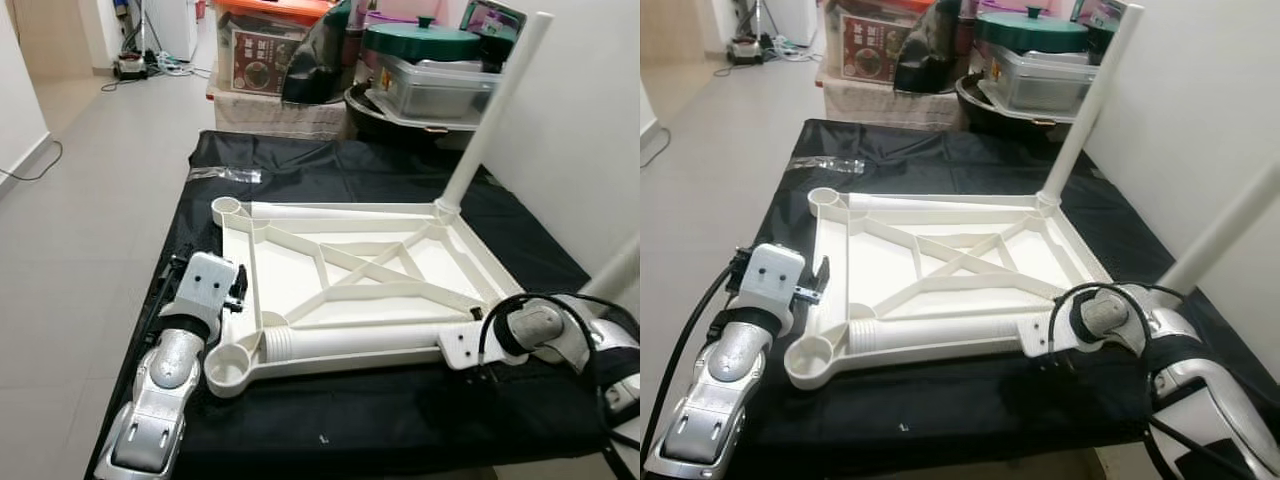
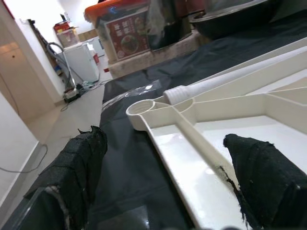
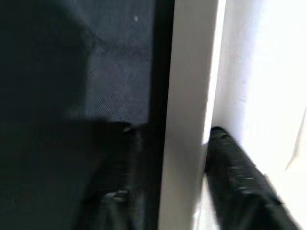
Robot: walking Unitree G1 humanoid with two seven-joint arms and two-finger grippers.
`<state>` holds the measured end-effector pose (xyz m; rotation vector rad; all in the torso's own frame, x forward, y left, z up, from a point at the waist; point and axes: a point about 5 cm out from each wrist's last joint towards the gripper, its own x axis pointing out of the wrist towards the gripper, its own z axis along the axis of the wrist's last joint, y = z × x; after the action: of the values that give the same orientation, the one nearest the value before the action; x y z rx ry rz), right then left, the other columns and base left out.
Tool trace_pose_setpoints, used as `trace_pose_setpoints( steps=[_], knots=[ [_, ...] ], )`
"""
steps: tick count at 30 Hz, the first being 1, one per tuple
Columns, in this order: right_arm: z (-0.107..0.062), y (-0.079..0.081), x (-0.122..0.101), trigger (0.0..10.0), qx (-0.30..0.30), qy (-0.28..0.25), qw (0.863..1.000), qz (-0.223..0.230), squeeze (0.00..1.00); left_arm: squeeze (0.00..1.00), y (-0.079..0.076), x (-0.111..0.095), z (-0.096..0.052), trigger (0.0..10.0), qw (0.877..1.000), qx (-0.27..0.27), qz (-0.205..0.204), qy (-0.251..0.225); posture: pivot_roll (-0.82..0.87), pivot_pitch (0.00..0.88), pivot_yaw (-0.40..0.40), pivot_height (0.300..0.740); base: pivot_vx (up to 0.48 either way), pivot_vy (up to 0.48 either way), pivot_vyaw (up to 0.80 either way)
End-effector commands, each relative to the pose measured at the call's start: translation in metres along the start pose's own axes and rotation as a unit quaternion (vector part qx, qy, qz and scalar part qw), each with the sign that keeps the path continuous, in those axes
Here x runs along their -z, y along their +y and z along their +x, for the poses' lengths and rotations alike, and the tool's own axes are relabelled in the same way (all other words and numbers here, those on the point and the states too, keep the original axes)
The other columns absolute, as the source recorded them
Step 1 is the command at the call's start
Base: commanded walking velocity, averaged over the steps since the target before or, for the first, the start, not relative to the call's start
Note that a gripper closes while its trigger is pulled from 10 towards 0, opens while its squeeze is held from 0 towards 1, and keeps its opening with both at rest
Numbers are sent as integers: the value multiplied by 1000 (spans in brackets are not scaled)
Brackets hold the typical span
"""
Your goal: Building children table
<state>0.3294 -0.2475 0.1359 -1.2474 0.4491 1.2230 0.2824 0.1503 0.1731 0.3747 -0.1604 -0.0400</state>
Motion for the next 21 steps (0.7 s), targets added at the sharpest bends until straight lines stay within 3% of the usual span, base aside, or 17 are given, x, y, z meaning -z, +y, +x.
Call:
trace_pose_setpoints(
  steps=[1,6,11,12,15,16,17,18,19,21],
  knots=[
    [-15,-19,-6,10000,38,-40,998,22,1000,0,-2,0,-1,10000,1000,1,4,-2,52,0,-151,740,0,0,0],
    [-44,-32,-8,10000,33,-74,996,39,1000,0,4,0,-2,10000,1000,-9,2,-2,58,0,-155,740,0,0,0],
    [-50,-30,-8,10000,18,-78,996,39,1000,0,5,1,-2,10000,1000,-9,3,-2,56,0,-153,740,0,0,0],
    [-55,-34,-12,10000,21,-104,993,51,1000,0,4,1,-2,10000,1000,-9,3,-2,56,0,-153,740,0,0,0],
    [-64,-57,-38,10000,87,-206,972,72,1000,0,6,0,-1,10000,1000,-10,3,-3,50,0,-147,740,0,0,0],
    [-55,-71,-49,10000,153,-231,956,96,1000,0,7,0,-1,10000,1000,-15,1,-5,48,0,-147,740,0,0,0],
    [-55,-71,-49,10000,153,-231,956,96,1000,0,7,0,-1,10000,1000,-15,1,-5,48,0,-147,740,0,0,0],
    [-49,-80,-56,10000,195,-244,943,116,1000,0,8,-1,-1,10000,1000,-20,0,-5,48,0,-147,740,0,0,0],
    [-29,-104,-67,10000,291,-267,882,257,1000,0,16,-1,0,10000,999,-46,-9,-4,56,0,-148,740,0,0,0],
    [-29,-104,-67,10000,291,-267,882,257,1000,0,16,-1,0,10000,999,-46,-9,-4,56,0,-148,740,0,0,0]
  ],
)
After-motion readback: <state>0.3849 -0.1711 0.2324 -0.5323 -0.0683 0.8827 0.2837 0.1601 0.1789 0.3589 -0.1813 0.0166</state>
